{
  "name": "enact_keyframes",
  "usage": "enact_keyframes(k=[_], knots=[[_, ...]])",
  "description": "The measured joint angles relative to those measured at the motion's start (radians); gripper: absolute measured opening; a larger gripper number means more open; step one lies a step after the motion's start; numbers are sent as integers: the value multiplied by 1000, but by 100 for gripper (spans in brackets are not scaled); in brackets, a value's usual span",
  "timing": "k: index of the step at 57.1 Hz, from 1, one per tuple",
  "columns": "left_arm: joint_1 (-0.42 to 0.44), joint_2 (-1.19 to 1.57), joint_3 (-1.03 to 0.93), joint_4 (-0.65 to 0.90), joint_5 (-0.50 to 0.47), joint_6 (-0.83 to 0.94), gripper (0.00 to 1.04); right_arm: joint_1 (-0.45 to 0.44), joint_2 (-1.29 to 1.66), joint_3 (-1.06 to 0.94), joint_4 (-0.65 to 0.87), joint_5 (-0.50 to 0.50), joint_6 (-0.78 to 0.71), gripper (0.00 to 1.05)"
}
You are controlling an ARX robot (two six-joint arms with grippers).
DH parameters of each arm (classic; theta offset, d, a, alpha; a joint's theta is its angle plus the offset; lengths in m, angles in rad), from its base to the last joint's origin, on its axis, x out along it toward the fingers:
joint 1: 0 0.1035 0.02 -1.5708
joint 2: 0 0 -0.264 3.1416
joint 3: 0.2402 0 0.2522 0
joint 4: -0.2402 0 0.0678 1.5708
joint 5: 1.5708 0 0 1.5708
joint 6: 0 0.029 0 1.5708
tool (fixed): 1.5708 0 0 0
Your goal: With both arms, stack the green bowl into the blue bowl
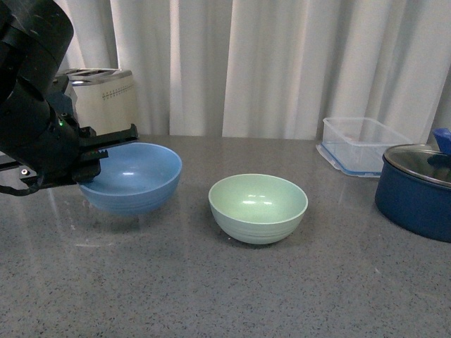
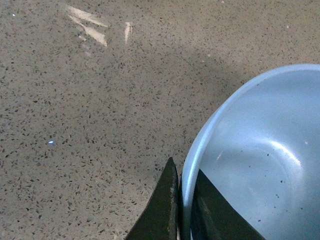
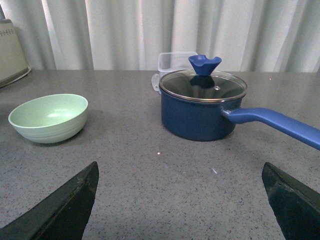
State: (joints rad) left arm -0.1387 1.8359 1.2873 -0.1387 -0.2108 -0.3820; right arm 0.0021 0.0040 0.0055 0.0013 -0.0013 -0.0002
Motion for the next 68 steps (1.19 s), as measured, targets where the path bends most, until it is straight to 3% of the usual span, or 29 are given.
enact_keyframes(k=[29, 68], knots=[[-51, 55, 14, -1, -4, -23, 4, 0, 0, 0, 0, 0, 0, 95], [-55, 122, 39, 23, -6, -26, 4, 0, 0, 0, 0, 0, 0, 95]])
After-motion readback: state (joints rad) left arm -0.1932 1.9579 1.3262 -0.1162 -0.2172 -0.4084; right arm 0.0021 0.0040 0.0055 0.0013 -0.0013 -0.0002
